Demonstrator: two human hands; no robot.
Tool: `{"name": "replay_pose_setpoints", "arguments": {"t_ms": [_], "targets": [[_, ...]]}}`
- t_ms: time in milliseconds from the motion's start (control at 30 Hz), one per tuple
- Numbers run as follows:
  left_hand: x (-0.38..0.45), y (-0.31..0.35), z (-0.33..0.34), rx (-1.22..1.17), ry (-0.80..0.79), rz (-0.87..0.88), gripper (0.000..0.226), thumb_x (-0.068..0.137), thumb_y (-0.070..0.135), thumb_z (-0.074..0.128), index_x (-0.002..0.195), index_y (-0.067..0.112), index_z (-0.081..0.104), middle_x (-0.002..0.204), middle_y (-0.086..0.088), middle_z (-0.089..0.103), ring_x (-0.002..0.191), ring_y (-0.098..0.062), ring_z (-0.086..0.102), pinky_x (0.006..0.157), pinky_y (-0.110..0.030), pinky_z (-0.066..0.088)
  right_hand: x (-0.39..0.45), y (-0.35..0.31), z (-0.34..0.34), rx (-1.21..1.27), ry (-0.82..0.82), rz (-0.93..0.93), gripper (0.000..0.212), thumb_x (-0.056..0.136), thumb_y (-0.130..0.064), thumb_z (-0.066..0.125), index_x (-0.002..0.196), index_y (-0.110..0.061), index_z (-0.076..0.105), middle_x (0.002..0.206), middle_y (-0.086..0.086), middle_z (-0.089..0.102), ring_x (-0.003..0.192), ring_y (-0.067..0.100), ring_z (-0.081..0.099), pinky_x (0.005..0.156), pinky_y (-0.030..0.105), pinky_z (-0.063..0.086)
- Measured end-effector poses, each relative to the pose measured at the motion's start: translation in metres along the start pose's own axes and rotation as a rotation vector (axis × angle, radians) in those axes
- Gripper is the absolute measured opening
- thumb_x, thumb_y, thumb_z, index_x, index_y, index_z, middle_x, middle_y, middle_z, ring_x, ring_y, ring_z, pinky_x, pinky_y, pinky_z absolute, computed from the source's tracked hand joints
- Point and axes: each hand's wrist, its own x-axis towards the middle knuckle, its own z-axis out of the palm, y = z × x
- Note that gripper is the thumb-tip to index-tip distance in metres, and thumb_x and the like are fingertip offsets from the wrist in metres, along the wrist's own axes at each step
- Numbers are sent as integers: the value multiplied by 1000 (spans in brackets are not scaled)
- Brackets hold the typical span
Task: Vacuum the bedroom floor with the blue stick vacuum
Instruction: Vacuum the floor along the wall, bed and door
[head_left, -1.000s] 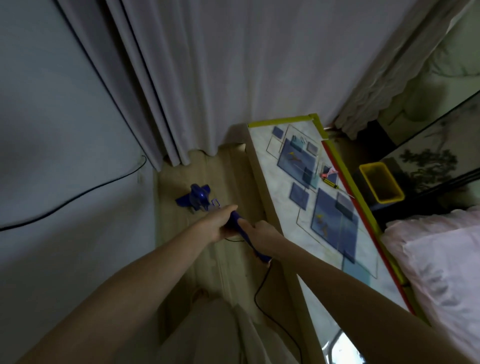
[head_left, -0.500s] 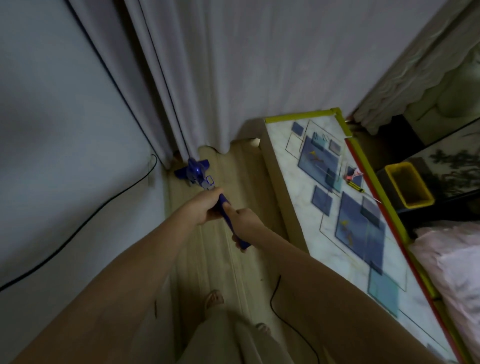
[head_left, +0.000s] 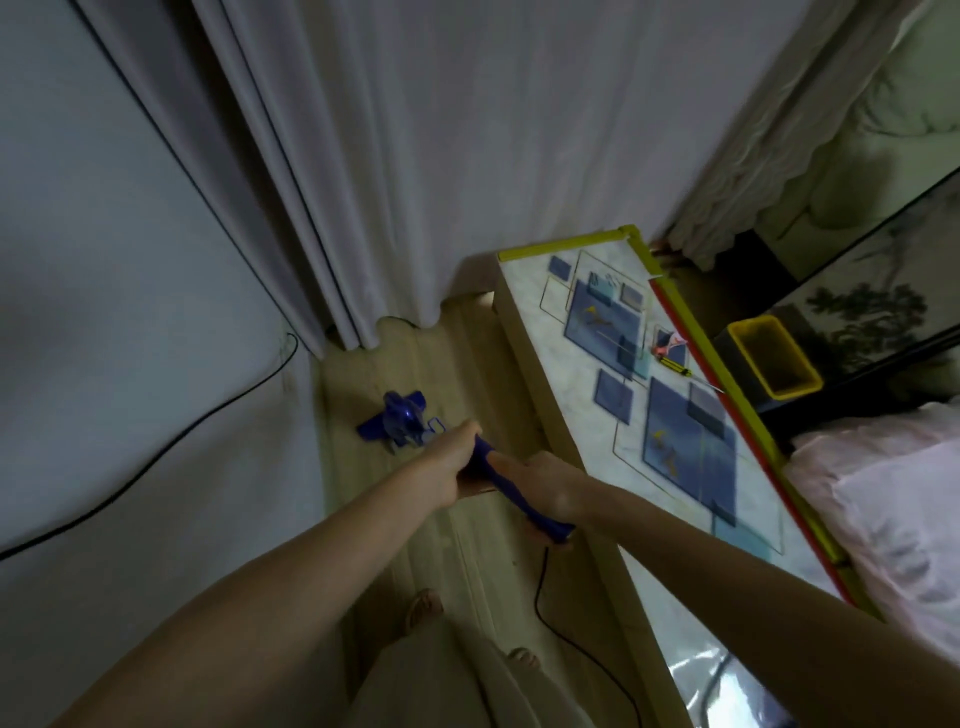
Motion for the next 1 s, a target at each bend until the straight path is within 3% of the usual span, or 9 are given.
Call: {"name": "replay_pose_setpoints", "arguments": {"t_ms": [133, 267, 333, 433, 533, 633, 733, 800, 1000], "targets": [[-31, -26, 37, -138, -42, -19, 27, 101, 24, 45, 92, 0, 52, 85, -16, 60, 75, -28, 60, 76, -39, 52, -47, 18, -33, -164, -32, -15, 59, 100, -59, 27, 81, -9, 53, 61, 3, 56, 35, 7, 49, 43, 19, 43], [-53, -43, 69, -276, -120, -48, 28, 103, 21, 41, 95, -3, 53, 89, -20, 61, 89, -32, 62, 78, -40, 51, -73, 34, -68, -332, -45, -6, 64, 99, -60, 29, 85, -3, 56, 68, 11, 60, 44, 15, 50, 39, 17, 43], [-57, -48, 82, -302, -153, -58, 27, 102, 22, 40, 105, -3, 52, 98, -24, 61, 88, -35, 63, 79, -42, 54, -78, 41, -80, -366, -39, 11, 60, 99, -59, 32, 84, -5, 55, 69, 10, 60, 46, 16, 50, 39, 17, 43], [-59, -52, 93, -278, -152, -40, 25, 102, 19, 40, 97, -2, 51, 90, -22, 60, 79, -34, 61, 79, -43, 54, -81, 50, -84, -340, -12, 34, 60, 99, -59, 33, 85, -5, 56, 70, 9, 60, 45, 15, 51, 40, 18, 44], [-55, -55, 94, -189, -108, -32, 25, 102, 21, 42, 91, 0, 51, 85, -18, 59, 76, -30, 61, 79, -41, 56, -85, 58, -66, -298, 45, 22, 57, 100, -56, 31, 77, -9, 53, 63, 4, 56, 44, 12, 48, 39, 15, 42], [-43, -61, 78, -71, -20, -7, 25, 101, 22, 42, 86, 5, 51, 83, -14, 57, 80, -29, 60, 75, -40, 55, -77, 64, -33, -218, 82, -28, 59, 100, -58, 28, 72, -11, 50, 64, 4, 54, 49, 13, 46, 53, 21, 43], [-34, -61, 50, -48, 58, 18, 25, 100, 21, 44, 80, 7, 48, 77, -13, 54, 70, -25, 56, 72, -40, 50, -54, 61, 5, -93, 109, -52, 58, 101, -56, 29, 70, -12, 49, 54, 0, 50, 35, 6, 44, 42, 16, 38], [-28, -57, 27, -43, 106, 16, 25, 100, 24, 45, 83, 7, 49, 78, -12, 55, 67, -23, 55, 72, -39, 49, -39, 50, 29, -27, 84, -66, 57, 101, -55, 28, 75, -10, 51, 56, 0, 53, 31, 3, 45, 37, 15, 38], [-2, -46, -28, 45, 229, 107, 20, 99, 29, 46, 104, 12, 56, 88, -13, 59, 72, -24, 56, 76, -38, 48, 10, 19, 84, 90, 69, -77, 54, 100, -57, 31, 74, -12, 49, 70, 8, 57, 51, 16, 50, 56, 30, 45]]}}
